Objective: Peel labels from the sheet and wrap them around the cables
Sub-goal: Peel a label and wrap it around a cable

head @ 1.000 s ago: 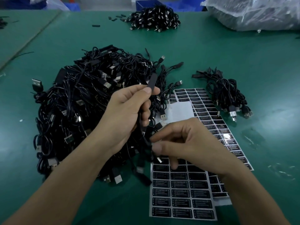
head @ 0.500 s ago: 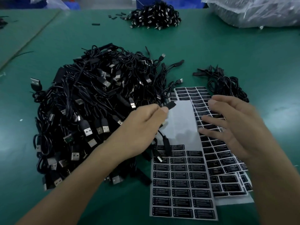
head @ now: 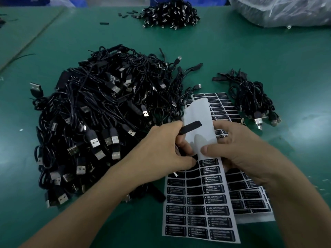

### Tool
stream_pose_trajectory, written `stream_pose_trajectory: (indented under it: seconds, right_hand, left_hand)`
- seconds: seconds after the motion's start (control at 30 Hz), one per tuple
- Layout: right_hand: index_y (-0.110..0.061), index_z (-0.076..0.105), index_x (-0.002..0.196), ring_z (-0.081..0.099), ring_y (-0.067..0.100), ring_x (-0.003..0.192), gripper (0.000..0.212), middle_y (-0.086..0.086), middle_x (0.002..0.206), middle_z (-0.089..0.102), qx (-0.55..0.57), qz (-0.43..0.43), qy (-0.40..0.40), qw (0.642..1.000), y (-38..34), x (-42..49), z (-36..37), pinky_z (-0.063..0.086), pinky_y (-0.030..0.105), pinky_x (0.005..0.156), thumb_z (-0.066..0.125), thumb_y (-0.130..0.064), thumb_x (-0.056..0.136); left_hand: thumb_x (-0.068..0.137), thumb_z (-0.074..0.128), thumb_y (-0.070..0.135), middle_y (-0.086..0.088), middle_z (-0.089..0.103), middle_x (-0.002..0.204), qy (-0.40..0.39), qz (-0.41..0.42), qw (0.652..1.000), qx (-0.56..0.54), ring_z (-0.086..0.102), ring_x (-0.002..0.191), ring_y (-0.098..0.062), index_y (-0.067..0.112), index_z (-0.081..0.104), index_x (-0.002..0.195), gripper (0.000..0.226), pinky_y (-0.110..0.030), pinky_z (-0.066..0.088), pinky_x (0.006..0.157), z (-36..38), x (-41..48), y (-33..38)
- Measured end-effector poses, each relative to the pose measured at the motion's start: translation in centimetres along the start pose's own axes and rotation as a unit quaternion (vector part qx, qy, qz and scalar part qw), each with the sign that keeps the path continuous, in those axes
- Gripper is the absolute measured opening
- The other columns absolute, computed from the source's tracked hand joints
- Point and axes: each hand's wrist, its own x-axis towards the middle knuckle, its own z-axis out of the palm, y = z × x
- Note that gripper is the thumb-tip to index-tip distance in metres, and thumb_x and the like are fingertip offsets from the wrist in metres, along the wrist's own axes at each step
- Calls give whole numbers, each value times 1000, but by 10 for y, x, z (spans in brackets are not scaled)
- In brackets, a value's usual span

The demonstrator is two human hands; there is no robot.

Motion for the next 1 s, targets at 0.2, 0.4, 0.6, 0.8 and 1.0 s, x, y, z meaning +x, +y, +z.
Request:
stream_pose_trajectory:
  seconds: [0.2,0.4,0.6,0.8,1.0]
  right_hand:
    - [-20,57,121,54,8,39,48,9,78,77,-17,-13,16,1000,0,0,5,39,19,35,67,9,84]
    - [-23,54,127,47,4,36,54,7,78,77,-14,-20,28,999,2,3,7,32,17,33,70,5,83]
    - [-13,54,131,52,1,33,54,1,59,71,17,-12,24,999,1,1,11,34,11,32,69,10,85]
    - [-9,55,128,53,0,33,48,2,57,70,33,-7,20,999,-2,-2,13,36,9,33,65,13,86]
    - [-10,53,130,54,2,34,50,5,61,72,35,-8,26,999,-2,-2,13,36,11,32,65,13,86]
  left_hand:
    - [71,83,21,12,75,78,7,-6,1000,6,69,64,-14,19,40,75,44,-43,59,61,1,0,1]
    - [69,84,32,8,76,77,4,-23,999,-39,73,67,-16,6,55,104,53,-51,59,82,1,1,1]
    - [73,84,23,4,76,77,13,-39,998,-50,72,58,-13,7,55,102,44,-48,62,65,5,3,-2]
    - [74,80,18,3,76,77,12,-37,998,-46,72,57,-13,5,53,100,40,-45,62,62,5,5,-6]
    - [71,75,18,-4,75,77,12,-31,998,-51,72,58,-14,4,53,99,38,-50,59,62,6,6,-9]
